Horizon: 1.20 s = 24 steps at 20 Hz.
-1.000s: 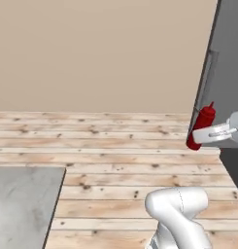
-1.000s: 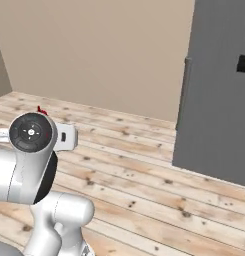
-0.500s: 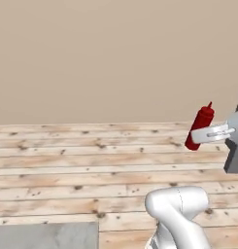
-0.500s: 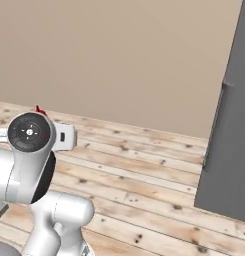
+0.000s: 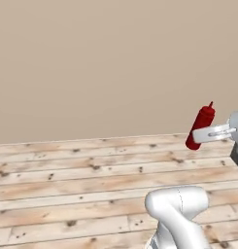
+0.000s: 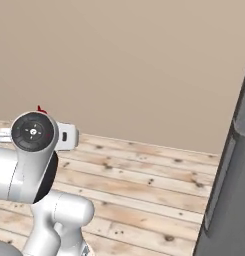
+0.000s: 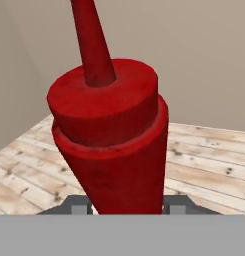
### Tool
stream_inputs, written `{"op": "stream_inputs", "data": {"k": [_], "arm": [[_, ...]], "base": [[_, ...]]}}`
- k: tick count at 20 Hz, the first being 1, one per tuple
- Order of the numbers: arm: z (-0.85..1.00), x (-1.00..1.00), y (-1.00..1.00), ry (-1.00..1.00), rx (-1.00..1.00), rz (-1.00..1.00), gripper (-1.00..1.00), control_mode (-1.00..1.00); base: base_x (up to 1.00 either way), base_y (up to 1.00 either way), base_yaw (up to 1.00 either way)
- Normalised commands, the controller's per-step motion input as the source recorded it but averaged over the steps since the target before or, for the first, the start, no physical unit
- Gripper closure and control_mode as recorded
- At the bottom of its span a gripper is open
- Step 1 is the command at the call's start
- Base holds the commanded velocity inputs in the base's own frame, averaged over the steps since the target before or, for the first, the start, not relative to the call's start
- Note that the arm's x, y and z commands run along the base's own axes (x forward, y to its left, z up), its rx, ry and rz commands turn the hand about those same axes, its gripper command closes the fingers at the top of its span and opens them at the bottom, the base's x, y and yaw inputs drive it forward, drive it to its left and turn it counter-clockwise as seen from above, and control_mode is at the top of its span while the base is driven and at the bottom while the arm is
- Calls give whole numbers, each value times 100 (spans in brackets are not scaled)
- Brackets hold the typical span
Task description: Place the mayonnaise and ketchup from the counter to the top shelf of the fridge. If the existing items in the fridge are on the top shelf, move them to other shelves.
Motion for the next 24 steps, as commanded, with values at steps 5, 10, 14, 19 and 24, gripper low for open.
{"op": "stream_inputs", "data": {"k": [5, 10, 14, 19, 24], "arm": [[0, 0, 0, 0, 0, 0, 100, 100], [0, 0, 0, 0, 0, 0, 100, 100], [0, 0, 0, 0, 0, 0, 100, 100], [0, 0, 0, 0, 0, 0, 100, 100], [0, 0, 0, 0, 0, 0, 100, 100]], "base": [[100, 45, -18], [100, 57, -21], [98, 74, -59], [78, 79, -74], [64, 70, -78]]}}
